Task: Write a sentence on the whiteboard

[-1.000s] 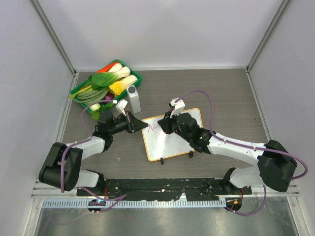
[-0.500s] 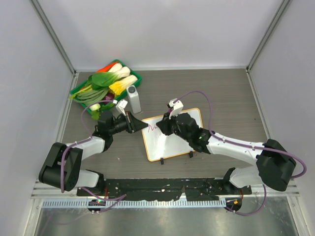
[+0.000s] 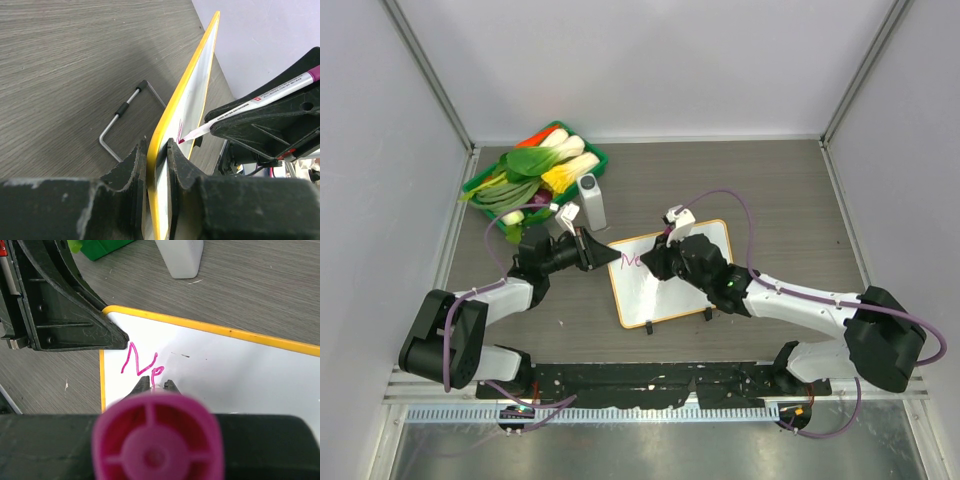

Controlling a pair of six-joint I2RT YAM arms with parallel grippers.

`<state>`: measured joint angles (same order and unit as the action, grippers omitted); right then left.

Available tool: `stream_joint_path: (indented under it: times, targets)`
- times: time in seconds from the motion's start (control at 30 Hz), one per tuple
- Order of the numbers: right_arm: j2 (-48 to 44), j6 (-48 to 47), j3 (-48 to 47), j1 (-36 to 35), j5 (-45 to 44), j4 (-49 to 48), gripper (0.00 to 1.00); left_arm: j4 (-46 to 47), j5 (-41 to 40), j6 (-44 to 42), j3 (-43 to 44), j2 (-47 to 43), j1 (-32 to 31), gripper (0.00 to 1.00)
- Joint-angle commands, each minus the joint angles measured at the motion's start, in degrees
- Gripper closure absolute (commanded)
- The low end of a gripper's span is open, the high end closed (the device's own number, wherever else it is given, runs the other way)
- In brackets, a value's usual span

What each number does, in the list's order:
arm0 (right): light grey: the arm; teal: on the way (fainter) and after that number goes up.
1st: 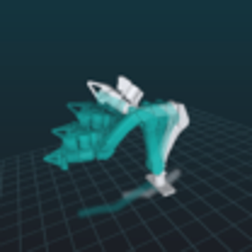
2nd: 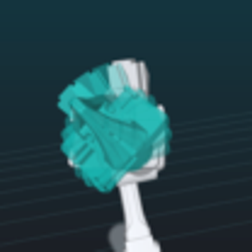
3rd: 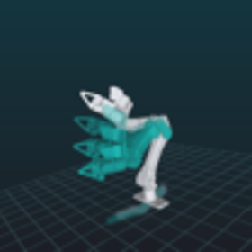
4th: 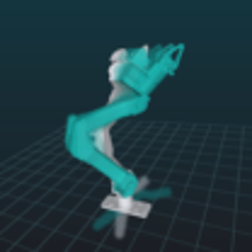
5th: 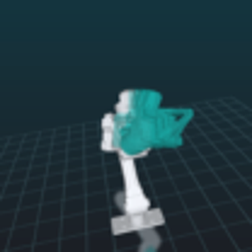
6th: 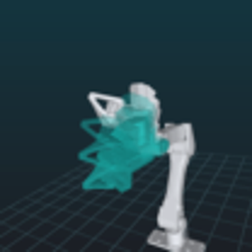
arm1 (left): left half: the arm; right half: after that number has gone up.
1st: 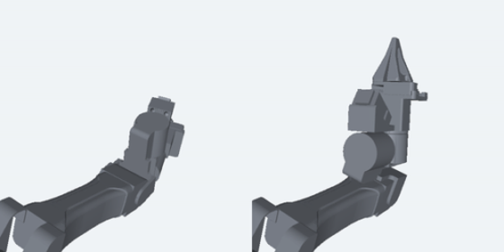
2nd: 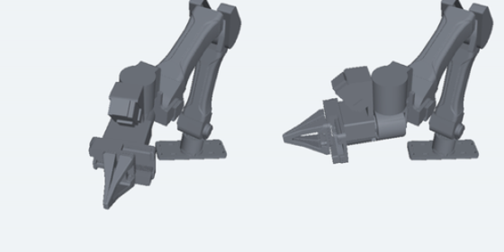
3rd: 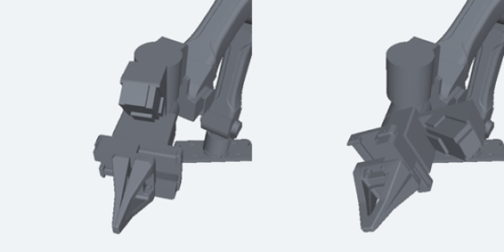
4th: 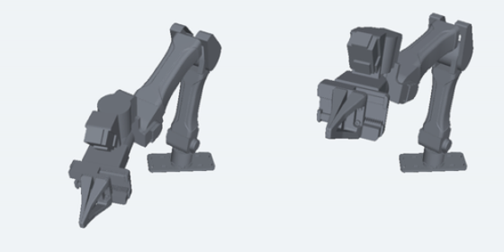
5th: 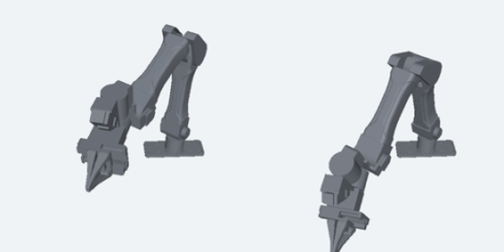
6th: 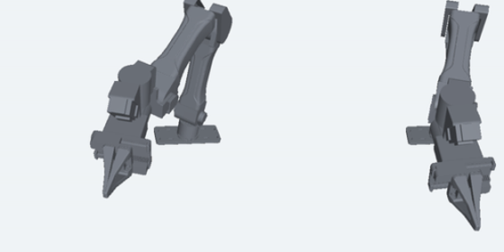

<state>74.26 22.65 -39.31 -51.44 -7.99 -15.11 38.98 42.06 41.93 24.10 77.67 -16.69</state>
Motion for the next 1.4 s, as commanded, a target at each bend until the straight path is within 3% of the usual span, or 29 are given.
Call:
stream_joint_path:
  times: [0.0, 0.5, 0.83, 1.37]
  targets:
    - [-0.78, -0.95, 0.46, 0.20, -4.58, 2.11, 0.99, -3.12, -1.28, -4.14, 0.51, 0.38, -0.28, 1.00]
    - [0.10, -1.47, -2.79, 0.29, -7.13, 1.67, 0.99, -3.39, -1.28, -4.32, 0.51, 0.11, -0.28, 1.00]
    - [-5.26, -1.12, -2.79, 0.20, -3.52, 1.49, 0.99, -3.65, -1.55, -4.49, 0.34, -0.32, -0.28, 1.00]
    - [-6.06, -0.42, -2.97, 1.16, -0.10, 1.76, 0.99, -4.27, -1.98, -4.93, 0.16, -1.03, -0.28, 1.00]
